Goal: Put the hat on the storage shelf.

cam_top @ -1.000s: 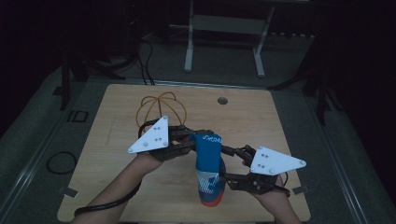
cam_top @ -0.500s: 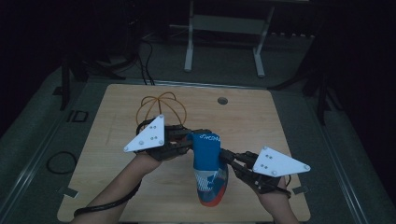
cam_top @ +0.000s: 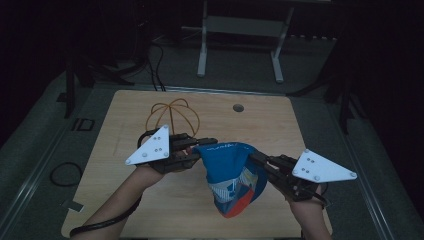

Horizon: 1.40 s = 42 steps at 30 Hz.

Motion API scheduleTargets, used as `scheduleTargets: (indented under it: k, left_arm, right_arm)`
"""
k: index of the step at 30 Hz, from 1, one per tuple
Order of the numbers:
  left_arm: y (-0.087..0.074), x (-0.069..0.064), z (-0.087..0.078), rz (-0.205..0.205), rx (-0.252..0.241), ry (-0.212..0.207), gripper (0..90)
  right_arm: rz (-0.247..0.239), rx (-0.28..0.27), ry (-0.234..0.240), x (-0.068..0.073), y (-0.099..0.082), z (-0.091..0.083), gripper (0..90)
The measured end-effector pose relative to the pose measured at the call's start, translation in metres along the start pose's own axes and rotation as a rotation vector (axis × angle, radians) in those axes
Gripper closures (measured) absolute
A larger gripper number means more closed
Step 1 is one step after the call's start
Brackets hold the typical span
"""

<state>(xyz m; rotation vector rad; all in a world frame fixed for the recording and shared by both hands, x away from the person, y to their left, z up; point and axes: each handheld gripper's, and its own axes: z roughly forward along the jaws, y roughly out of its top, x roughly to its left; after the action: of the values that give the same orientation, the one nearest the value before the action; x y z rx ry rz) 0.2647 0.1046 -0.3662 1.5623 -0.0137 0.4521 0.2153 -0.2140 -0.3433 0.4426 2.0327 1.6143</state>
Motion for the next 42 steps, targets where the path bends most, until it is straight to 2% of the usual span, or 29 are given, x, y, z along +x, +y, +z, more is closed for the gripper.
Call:
scheduleTargets:
  k: [1,9,12,16,20,23,26,30,34,39,42]
  left_arm:
    - [0.001,0.0,-0.002,-0.002,0.011,0.004,71.1]
    - [0.0,-0.001,-0.02,-0.028,0.065,0.022,64.8]
    - [-0.002,-0.003,-0.027,-0.026,0.09,0.024,61.7]
    - [-0.004,-0.002,-0.036,-0.072,0.095,0.016,50.7]
    - [-0.004,-0.005,-0.044,-0.071,0.132,0.02,46.9]
    - [-0.006,-0.008,-0.052,-0.08,0.148,0.038,46.9]
    - [-0.009,-0.01,-0.061,-0.085,0.147,0.062,46.8]
    - [-0.017,-0.015,-0.072,-0.076,0.192,0.143,41.4]
    - [-0.033,-0.02,-0.081,-0.069,0.228,0.208,35.4]
    - [-0.053,-0.025,-0.093,-0.109,0.246,0.274,26.9]
    - [-0.065,-0.029,-0.098,-0.126,0.262,0.301,18.0]
  right_arm:
    - [0.004,-0.005,-0.003,-0.002,0.001,-0.001,90.0]
    - [0.005,-0.009,-0.018,-0.006,0.005,-0.005,90.0]
    - [-0.001,-0.003,-0.015,-0.006,0.005,-0.003,90.0]
    - [0.011,-0.009,-0.012,-0.008,0.005,-0.001,90.0]
    - [0.01,-0.01,-0.026,-0.009,0.006,0.0,90.0]
    - [0.015,-0.013,-0.042,-0.012,0.007,-0.001,90.0]
    - [0.025,-0.021,-0.046,-0.016,0.008,-0.002,90.0]
    - [0.026,-0.028,-0.064,-0.018,0.012,-0.001,90.0]
    - [0.023,-0.031,-0.069,-0.021,0.017,0.006,90.0]
    - [0.025,-0.035,-0.067,-0.025,0.024,0.02,90.0]
    - [0.021,-0.034,-0.06,-0.026,0.032,0.034,90.0]
